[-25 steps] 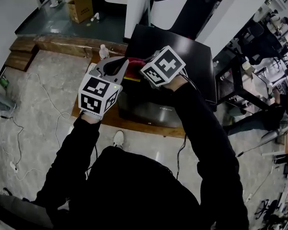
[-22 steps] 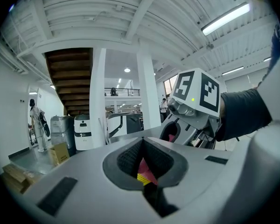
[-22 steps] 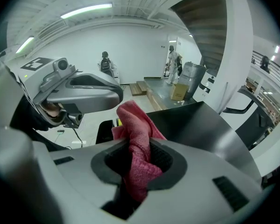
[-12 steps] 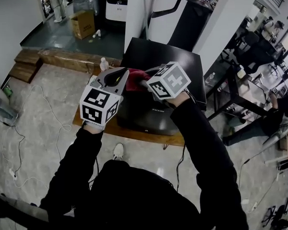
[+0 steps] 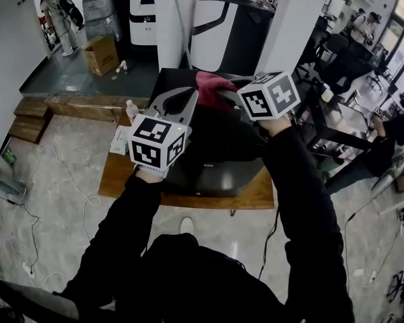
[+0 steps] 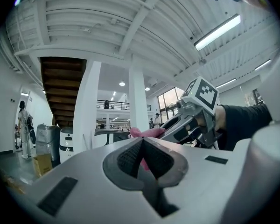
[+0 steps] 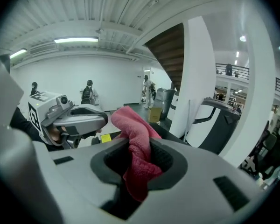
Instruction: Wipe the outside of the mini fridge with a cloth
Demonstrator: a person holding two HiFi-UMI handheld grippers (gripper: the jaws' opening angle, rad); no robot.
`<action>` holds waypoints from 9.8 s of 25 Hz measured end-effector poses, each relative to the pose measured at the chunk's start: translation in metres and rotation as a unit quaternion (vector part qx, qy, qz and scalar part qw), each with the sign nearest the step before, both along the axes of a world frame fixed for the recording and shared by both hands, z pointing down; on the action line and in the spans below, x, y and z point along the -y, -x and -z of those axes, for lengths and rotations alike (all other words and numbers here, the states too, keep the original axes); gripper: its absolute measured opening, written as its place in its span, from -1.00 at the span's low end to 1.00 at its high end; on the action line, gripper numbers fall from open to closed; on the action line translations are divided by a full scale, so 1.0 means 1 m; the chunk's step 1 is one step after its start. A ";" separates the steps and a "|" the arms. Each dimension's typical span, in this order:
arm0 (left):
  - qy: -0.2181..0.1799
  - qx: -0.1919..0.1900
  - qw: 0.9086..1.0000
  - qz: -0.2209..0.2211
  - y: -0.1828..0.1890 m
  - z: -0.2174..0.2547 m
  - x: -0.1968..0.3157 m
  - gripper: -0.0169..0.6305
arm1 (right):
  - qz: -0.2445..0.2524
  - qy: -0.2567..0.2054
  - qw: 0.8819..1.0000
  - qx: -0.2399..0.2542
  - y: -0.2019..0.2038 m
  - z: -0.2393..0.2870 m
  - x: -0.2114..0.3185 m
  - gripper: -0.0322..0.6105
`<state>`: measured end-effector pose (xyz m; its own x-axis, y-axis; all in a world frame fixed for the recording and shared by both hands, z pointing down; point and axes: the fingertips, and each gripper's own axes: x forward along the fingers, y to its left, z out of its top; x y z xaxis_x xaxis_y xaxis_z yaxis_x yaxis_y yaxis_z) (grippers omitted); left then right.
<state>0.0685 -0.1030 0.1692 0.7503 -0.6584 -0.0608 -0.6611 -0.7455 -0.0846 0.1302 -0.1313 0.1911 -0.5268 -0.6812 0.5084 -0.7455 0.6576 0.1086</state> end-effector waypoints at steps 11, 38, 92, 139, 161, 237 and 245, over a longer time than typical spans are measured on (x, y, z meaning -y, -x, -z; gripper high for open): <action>0.022 0.018 0.999 -0.044 -0.097 -0.020 0.088 -0.93 | -0.060 0.041 0.997 -0.028 -0.099 -0.023 0.118 -0.62; 0.089 0.050 0.994 -0.042 -0.133 -0.089 0.172 -0.93 | -0.037 0.102 0.974 -0.201 -0.140 -0.148 0.225 -0.65; 0.017 -0.007 0.993 -0.116 0.025 -0.103 -0.185 -0.93 | -0.148 -0.198 0.969 0.015 0.005 -0.096 -0.244 -0.61; 0.044 -0.049 0.992 -0.109 -0.308 -0.188 -0.169 -0.93 | -0.190 -0.107 0.893 0.395 -0.281 -0.211 -0.099 -0.62; 0.054 -0.002 0.997 0.055 -0.419 -0.216 -0.082 -0.93 | -0.062 -0.018 0.905 0.421 -0.339 -0.247 0.068 -0.64; 0.174 0.014 0.968 0.181 -0.439 -0.361 0.025 -0.93 | -0.150 0.203 0.875 0.413 -0.350 -0.499 0.165 -0.65; 0.173 0.006 0.971 0.166 -0.450 -0.340 0.029 -0.93 | -0.157 0.199 0.883 0.396 -0.366 -0.505 0.211 -0.64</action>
<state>0.5182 -0.1318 0.5088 0.4928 -0.8433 0.2144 -0.8701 -0.4770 0.1240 0.4958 -0.3424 0.6964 -0.6419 -0.7067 0.2976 -0.6359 0.2738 -0.7215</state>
